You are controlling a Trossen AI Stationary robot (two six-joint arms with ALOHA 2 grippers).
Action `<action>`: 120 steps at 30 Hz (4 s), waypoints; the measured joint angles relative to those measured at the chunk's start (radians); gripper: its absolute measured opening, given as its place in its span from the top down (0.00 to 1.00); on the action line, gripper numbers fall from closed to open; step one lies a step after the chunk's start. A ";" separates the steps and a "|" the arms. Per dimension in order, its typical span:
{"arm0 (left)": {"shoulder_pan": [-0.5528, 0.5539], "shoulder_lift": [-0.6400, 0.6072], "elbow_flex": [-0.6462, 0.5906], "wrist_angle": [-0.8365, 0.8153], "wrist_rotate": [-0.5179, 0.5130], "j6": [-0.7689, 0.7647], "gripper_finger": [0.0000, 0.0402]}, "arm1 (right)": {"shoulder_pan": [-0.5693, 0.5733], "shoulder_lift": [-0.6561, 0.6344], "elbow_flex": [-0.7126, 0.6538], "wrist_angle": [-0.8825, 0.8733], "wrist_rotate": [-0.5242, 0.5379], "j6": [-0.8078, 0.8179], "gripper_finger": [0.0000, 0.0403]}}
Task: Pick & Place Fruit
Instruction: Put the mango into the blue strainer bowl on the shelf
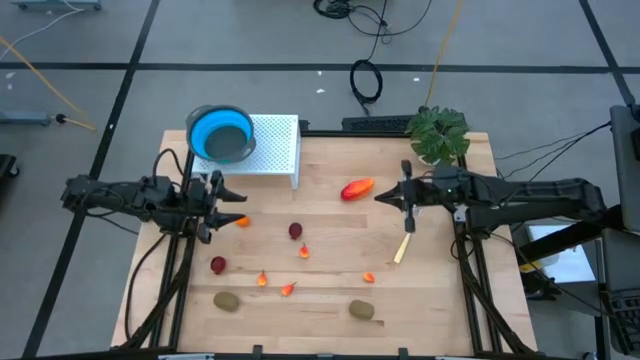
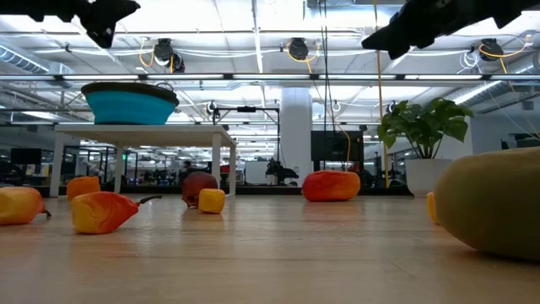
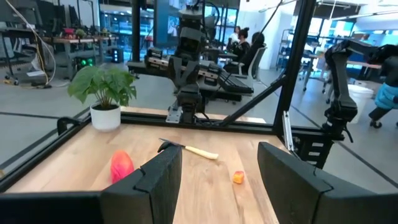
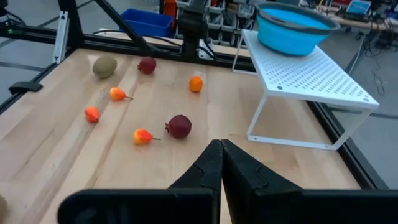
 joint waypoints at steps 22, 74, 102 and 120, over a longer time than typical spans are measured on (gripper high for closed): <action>0.000 -0.105 -0.079 -0.086 0.027 -0.008 0.48 | -0.075 0.349 0.354 -0.314 -0.003 -0.114 1.00; 0.000 -0.102 -0.079 -0.087 0.024 -0.020 0.48 | -0.233 0.560 0.336 -0.332 0.075 -0.356 0.12; 0.000 -0.102 -0.078 -0.073 0.024 -0.045 0.48 | -0.316 0.799 0.331 -0.240 -0.053 -0.403 0.12; 0.000 -0.102 -0.078 -0.073 0.024 -0.064 0.48 | -0.330 0.920 0.333 -0.250 -0.053 -0.413 0.16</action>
